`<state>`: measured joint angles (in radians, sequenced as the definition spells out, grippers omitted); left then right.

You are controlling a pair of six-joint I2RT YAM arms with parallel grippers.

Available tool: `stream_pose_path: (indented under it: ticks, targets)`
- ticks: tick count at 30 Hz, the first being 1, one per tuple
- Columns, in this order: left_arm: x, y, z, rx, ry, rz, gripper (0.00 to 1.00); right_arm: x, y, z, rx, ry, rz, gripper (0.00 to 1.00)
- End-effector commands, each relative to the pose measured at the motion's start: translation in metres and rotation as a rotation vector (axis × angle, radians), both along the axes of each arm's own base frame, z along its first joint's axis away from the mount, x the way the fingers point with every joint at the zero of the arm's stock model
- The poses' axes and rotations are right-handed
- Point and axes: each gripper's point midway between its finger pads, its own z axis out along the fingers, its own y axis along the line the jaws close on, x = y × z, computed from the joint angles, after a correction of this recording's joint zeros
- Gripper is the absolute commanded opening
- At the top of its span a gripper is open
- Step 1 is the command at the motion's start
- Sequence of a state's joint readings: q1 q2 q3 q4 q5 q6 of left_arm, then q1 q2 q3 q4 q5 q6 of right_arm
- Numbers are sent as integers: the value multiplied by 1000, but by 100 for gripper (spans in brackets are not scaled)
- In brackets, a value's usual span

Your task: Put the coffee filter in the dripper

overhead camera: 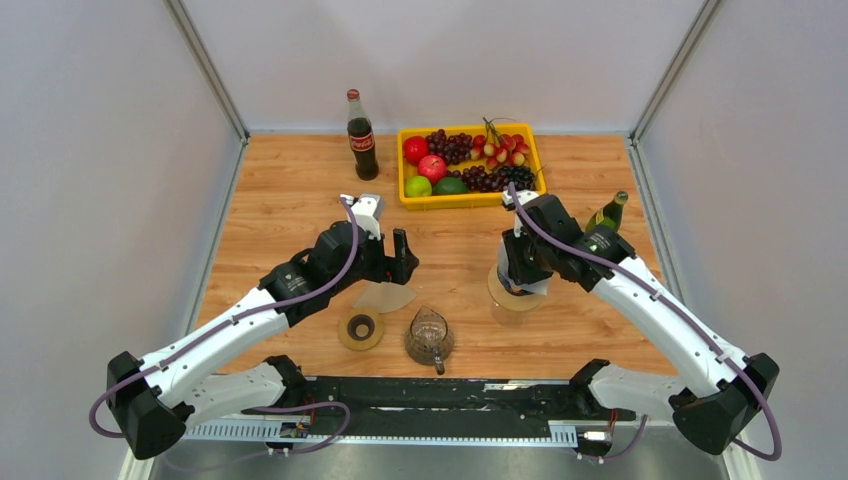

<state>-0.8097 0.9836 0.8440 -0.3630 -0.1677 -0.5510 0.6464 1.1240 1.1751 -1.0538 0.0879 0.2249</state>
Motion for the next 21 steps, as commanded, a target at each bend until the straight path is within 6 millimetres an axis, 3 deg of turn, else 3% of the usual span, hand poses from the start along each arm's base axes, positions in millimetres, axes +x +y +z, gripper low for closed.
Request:
stream_pose_path:
  ticks: [1, 21]
  targets:
    - [3, 3, 1, 9, -15, 8, 100, 3, 2, -6, -12, 10, 12, 29]
    - [3, 9, -2, 31, -20, 21, 100, -1, -7, -37, -79, 90, -38, 30]
